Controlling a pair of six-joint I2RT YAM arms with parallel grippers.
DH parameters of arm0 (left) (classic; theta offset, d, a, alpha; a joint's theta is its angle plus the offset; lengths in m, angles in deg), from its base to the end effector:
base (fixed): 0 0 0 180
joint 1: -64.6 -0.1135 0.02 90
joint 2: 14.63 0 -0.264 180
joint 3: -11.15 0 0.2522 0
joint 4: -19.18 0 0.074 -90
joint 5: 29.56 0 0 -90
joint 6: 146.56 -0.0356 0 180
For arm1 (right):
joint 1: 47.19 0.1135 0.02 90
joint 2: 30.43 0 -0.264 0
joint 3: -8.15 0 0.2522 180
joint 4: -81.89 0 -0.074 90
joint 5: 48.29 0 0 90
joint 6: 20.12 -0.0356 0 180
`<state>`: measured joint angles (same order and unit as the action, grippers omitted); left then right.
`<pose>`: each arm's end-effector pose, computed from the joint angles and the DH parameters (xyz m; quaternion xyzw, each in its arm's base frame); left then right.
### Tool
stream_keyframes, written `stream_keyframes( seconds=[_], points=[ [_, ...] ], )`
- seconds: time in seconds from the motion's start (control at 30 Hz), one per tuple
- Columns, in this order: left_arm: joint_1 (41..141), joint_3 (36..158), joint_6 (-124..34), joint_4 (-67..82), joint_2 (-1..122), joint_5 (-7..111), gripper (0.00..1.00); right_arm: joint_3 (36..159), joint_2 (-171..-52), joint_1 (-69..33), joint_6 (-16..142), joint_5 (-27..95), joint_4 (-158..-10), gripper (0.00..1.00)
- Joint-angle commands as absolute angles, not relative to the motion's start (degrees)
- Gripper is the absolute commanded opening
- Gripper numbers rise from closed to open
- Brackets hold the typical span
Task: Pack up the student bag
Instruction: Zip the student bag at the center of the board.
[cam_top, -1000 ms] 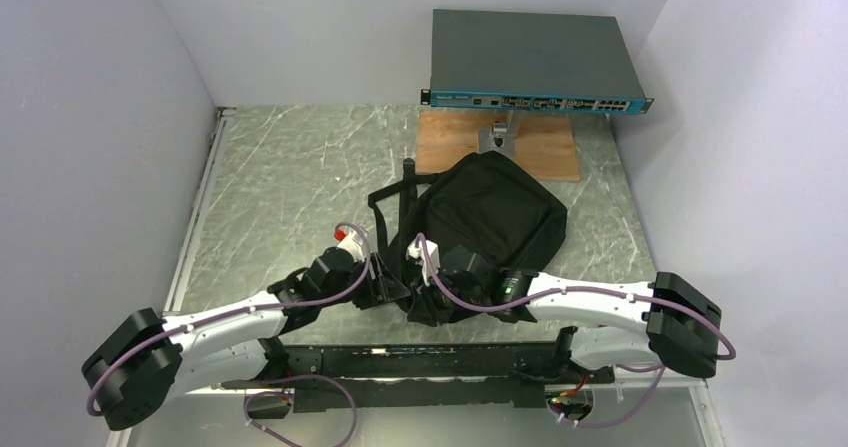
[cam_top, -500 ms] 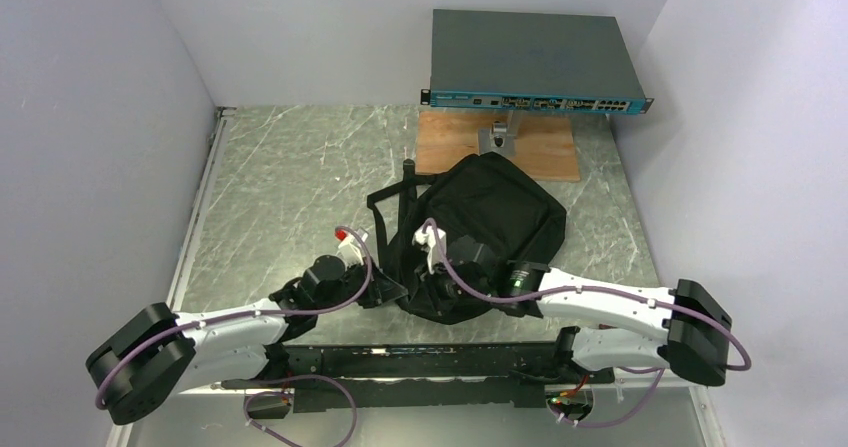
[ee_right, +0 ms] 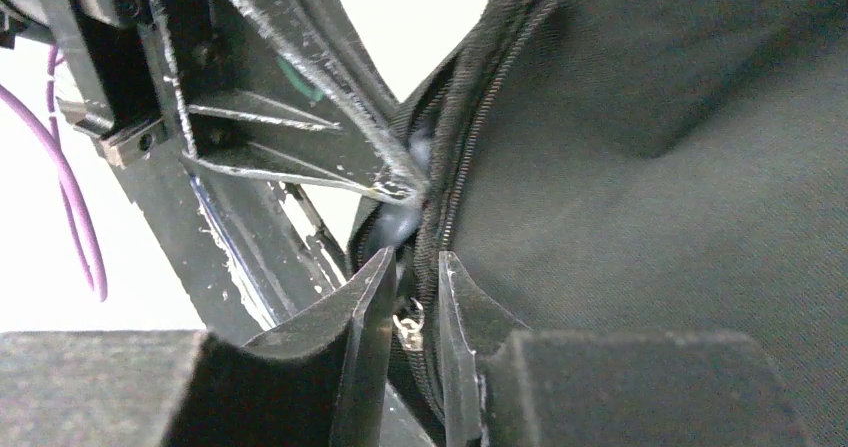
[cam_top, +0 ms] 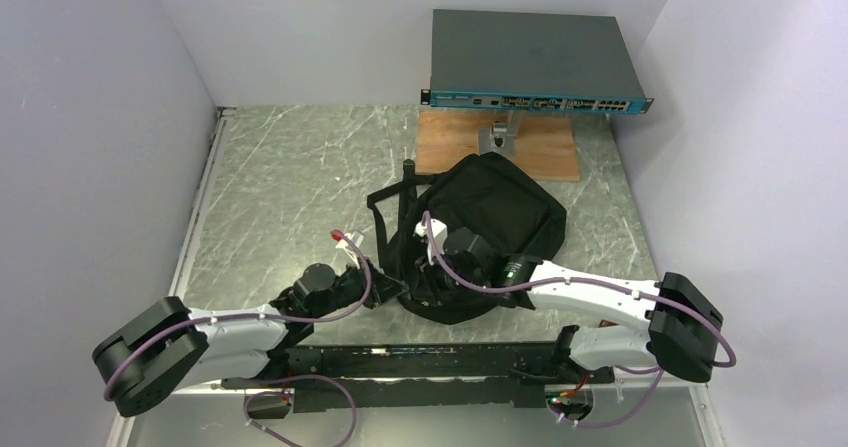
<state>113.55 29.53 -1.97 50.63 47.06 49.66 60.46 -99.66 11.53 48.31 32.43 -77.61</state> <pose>0.1164 -0.1439 0.1505 0.0211 0.7749 -0.5380 0.3310 0.1272 0.2203 0.2206 -0.3186 0.8357 0.3401 0.2907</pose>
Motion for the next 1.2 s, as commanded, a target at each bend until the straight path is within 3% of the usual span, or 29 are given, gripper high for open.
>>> stream_keyframes(
  seconds=[0.0, 0.17, 0.47, 0.5, 0.6, 0.73, 0.8, 0.9, 0.97, 1.17],
  points=[
    [114.0, 29.2, -6.1, 65.9, 49.6, 48.5, 0.0, 59.7, -99.5, 14.9, 50.0, 33.7, -82.4, 0.27],
    [114.0, 30.7, -7.5, 69.9, 53.3, 48.4, 0.0, 57.6, -98.9, 19.4, 49.3, 37.4, -84.1, 0.4],
    [114.0, 29.8, -6.7, 74.5, 55.2, 47.3, 0.0, 58.3, -102.2, 19.9, 52.8, 43.0, -81.9, 0.38],
    [114.1, 29.6, -6.7, 74.8, 55.0, 47.3, 0.0, 58.5, -102.8, 19.8, 53.1, 44.1, -81.3, 0.35],
    [114.0, 28.9, -6.8, 75.3, 54.1, 47.6, 0.0, 59.2, -103.2, 19.8, 53.0, 46.1, -79.6, 0.12],
    [114.1, 28.7, -7.2, 73.6, 52.7, 48.1, 0.0, 58.7, -102.4, 20.0, 52.7, 45.1, -79.4, 0.2],
    [114.0, 28.8, -7.4, 72.7, 52.4, 48.3, 0.0, 58.3, -102.3, 19.9, 52.5, 45.2, -79.8, 0.2],
    [114.1, 28.6, -7.0, 73.4, 52.8, 48.1, 0.0, 58.8, -103.0, 20.0, 52.3, 44.6, -80.4, 0.14],
    [114.1, 28.2, -6.5, 74.1, 52.9, 48.2, 0.0, 59.1, -103.3, 19.9, 51.7, 44.4, -81.0, 0.01],
    [114.1, 27.7, -5.7, 68.9, 50.5, 50.4, 0.0, 58.3, -98.7, 19.9, 45.8, 49.8, -83.4, 0.0]
  ],
)
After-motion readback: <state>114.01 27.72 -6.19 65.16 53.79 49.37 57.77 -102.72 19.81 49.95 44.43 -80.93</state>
